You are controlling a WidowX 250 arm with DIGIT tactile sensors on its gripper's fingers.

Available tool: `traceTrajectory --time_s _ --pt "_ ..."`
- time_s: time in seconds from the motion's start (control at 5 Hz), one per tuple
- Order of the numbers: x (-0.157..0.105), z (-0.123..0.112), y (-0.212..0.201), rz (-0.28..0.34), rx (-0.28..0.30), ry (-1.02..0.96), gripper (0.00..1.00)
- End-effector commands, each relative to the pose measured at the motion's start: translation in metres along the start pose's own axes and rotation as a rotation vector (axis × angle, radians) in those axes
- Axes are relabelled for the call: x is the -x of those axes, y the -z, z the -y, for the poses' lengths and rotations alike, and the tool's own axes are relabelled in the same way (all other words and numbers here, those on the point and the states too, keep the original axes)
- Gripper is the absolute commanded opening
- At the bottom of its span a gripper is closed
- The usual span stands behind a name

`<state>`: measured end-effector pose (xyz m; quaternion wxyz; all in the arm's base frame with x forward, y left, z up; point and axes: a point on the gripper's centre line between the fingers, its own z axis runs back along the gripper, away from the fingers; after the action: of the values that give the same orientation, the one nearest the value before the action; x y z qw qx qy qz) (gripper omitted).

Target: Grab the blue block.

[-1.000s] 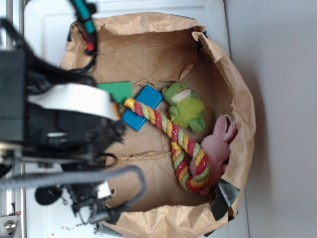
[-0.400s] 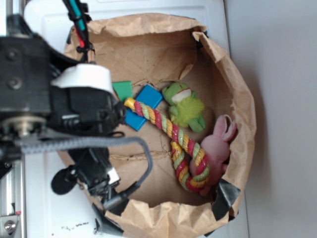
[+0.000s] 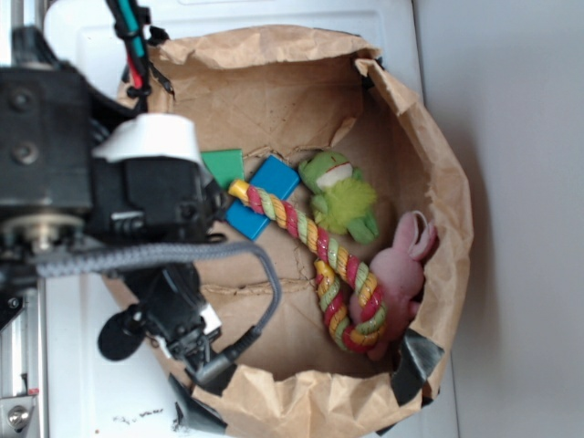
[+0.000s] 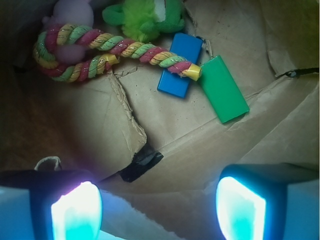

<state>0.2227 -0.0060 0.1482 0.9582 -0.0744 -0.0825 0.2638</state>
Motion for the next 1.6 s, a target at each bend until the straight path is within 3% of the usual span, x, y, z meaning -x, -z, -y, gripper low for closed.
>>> traceTrajectory --time_s 0.0,0.2,0.4,1.0,1.4 --pt "-0.007 0.004 -0.011 0.036 0.023 -0.002 1.0" --pt "-0.007 0.004 -0.011 0.036 0.023 -0.002 1.0" --pt "-0.018 -0.003 0.002 0.074 0.031 -0.042 1.0" --pt "-0.053 -0.009 0.016 0.106 0.007 -0.119 1.0" --pt "-0.053 -0.013 0.037 0.151 0.006 -0.104 1.0"
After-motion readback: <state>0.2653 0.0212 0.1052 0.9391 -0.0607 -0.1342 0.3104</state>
